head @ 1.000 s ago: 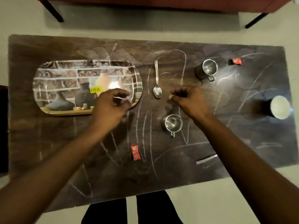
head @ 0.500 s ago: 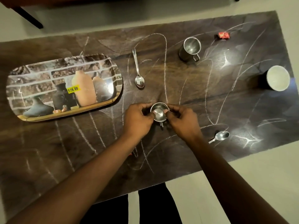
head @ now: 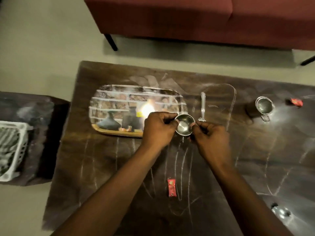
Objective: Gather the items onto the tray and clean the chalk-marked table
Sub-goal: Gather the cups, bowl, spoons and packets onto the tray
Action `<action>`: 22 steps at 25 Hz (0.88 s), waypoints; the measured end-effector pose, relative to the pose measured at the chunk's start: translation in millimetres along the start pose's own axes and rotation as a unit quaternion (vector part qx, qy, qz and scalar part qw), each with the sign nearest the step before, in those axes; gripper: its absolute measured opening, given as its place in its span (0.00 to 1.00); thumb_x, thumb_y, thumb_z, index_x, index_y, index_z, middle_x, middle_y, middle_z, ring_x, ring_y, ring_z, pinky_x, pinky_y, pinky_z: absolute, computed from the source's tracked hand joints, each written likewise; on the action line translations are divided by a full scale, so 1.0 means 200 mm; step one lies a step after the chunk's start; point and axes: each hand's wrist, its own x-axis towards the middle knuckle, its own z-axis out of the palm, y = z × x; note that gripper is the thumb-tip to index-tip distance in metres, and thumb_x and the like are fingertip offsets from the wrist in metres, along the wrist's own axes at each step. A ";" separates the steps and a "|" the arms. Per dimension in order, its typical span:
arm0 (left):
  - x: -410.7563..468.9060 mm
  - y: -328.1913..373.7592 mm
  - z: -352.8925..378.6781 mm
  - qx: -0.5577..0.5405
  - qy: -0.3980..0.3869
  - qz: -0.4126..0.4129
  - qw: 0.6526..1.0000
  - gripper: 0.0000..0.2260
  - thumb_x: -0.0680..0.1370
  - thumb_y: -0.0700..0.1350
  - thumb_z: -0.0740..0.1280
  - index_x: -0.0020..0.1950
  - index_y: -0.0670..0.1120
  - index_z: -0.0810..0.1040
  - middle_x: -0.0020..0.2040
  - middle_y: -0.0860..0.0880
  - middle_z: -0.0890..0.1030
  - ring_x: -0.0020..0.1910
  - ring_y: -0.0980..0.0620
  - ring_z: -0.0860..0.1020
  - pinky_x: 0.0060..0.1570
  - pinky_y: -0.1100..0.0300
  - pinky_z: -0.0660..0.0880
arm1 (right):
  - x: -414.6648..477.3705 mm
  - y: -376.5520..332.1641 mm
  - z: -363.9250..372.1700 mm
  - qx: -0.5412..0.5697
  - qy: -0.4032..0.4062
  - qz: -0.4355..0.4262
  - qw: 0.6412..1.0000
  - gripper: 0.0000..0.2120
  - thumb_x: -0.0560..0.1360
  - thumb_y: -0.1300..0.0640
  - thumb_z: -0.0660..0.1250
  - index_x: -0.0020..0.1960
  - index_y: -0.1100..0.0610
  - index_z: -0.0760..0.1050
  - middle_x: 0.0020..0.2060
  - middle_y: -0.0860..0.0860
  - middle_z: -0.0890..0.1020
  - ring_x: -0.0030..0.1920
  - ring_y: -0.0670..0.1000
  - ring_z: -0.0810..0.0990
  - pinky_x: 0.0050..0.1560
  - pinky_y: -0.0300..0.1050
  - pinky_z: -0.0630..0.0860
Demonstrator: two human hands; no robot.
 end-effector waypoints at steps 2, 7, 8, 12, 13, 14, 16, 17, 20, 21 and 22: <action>0.11 0.01 -0.21 -0.032 0.045 -0.014 0.998 0.11 0.76 0.39 0.78 0.58 0.41 0.90 0.52 0.43 0.91 0.52 0.47 0.89 0.60 0.46 0.85 | 0.08 -0.15 0.19 0.008 -0.027 -0.022 0.999 0.09 0.82 0.55 0.69 0.49 0.49 0.89 0.36 0.44 0.89 0.38 0.46 0.88 0.46 0.56 0.86; 0.32 -0.02 -0.72 -0.130 0.133 -0.035 0.982 0.09 0.75 0.35 0.79 0.54 0.36 0.89 0.46 0.38 0.89 0.42 0.48 0.87 0.52 0.51 0.86 | 0.21 -0.46 0.70 0.032 -0.068 -0.052 0.996 0.10 0.76 0.47 0.68 0.45 0.47 0.88 0.33 0.47 0.88 0.35 0.52 0.89 0.46 0.63 0.86; 0.35 -0.04 -0.78 -0.126 0.143 -0.038 0.981 0.08 0.75 0.35 0.79 0.54 0.36 0.88 0.43 0.40 0.89 0.38 0.52 0.86 0.47 0.56 0.85 | 0.23 -0.49 0.78 0.030 -0.074 -0.060 0.995 0.12 0.74 0.45 0.67 0.47 0.47 0.88 0.34 0.48 0.88 0.35 0.52 0.89 0.46 0.63 0.86; 0.43 -0.10 -0.94 -0.126 0.159 -0.065 0.977 0.08 0.76 0.34 0.77 0.55 0.37 0.89 0.47 0.40 0.90 0.46 0.42 0.90 0.54 0.46 0.87 | 0.28 -0.54 1.00 0.020 -0.087 -0.048 0.995 0.13 0.74 0.48 0.67 0.47 0.51 0.88 0.33 0.47 0.88 0.36 0.51 0.89 0.47 0.61 0.86; 0.46 -0.12 -0.97 -0.124 0.158 -0.069 0.977 0.08 0.77 0.34 0.77 0.55 0.39 0.89 0.49 0.40 0.90 0.50 0.36 0.89 0.56 0.39 0.86 | 0.28 -0.55 1.04 0.020 -0.091 -0.044 0.995 0.12 0.74 0.50 0.67 0.46 0.52 0.88 0.34 0.48 0.88 0.36 0.52 0.89 0.47 0.61 0.86; 0.48 -0.13 -0.98 -0.119 0.156 -0.073 0.978 0.08 0.77 0.35 0.77 0.55 0.40 0.89 0.49 0.40 0.90 0.51 0.33 0.89 0.56 0.35 0.85 | 0.29 -0.55 1.07 0.019 -0.094 -0.039 0.995 0.12 0.74 0.51 0.66 0.45 0.52 0.88 0.34 0.48 0.88 0.36 0.52 0.89 0.47 0.61 0.86; 0.51 -0.13 -0.99 -0.114 0.153 -0.074 0.979 0.07 0.78 0.35 0.76 0.55 0.41 0.89 0.50 0.40 0.90 0.51 0.35 0.89 0.56 0.34 0.85 | 0.31 -0.56 1.10 0.010 -0.085 -0.037 0.996 0.12 0.75 0.52 0.67 0.46 0.54 0.88 0.34 0.48 0.88 0.36 0.53 0.89 0.47 0.61 0.86; 0.51 -0.13 -0.99 -0.114 0.150 -0.071 0.979 0.08 0.78 0.34 0.76 0.56 0.40 0.89 0.51 0.40 0.90 0.51 0.37 0.89 0.57 0.37 0.86 | 0.32 -0.56 1.11 0.005 -0.078 -0.037 0.996 0.12 0.75 0.53 0.67 0.47 0.54 0.89 0.35 0.48 0.89 0.36 0.52 0.89 0.47 0.60 0.86; 0.53 -0.11 -0.99 -0.116 0.145 -0.071 0.980 0.09 0.79 0.35 0.75 0.58 0.39 0.89 0.52 0.39 0.90 0.51 0.41 0.90 0.52 0.46 0.87 | 0.34 -0.58 1.12 0.008 -0.073 -0.036 0.997 0.12 0.76 0.54 0.68 0.50 0.56 0.89 0.36 0.48 0.89 0.37 0.50 0.89 0.47 0.58 0.87; 0.54 -0.11 -0.99 -0.113 0.144 -0.077 0.980 0.09 0.79 0.36 0.75 0.59 0.39 0.89 0.52 0.39 0.90 0.50 0.40 0.90 0.46 0.50 0.86 | 0.34 -0.58 1.12 0.009 -0.073 -0.037 0.997 0.12 0.76 0.54 0.68 0.50 0.56 0.89 0.36 0.48 0.89 0.37 0.50 0.89 0.47 0.58 0.87; 0.54 -0.11 -0.99 -0.112 0.144 -0.082 0.980 0.09 0.79 0.37 0.75 0.59 0.40 0.89 0.52 0.40 0.90 0.50 0.40 0.90 0.42 0.53 0.84 | 0.35 -0.59 1.12 0.009 -0.073 -0.037 0.997 0.12 0.77 0.54 0.68 0.51 0.56 0.89 0.36 0.47 0.89 0.37 0.50 0.89 0.47 0.58 0.87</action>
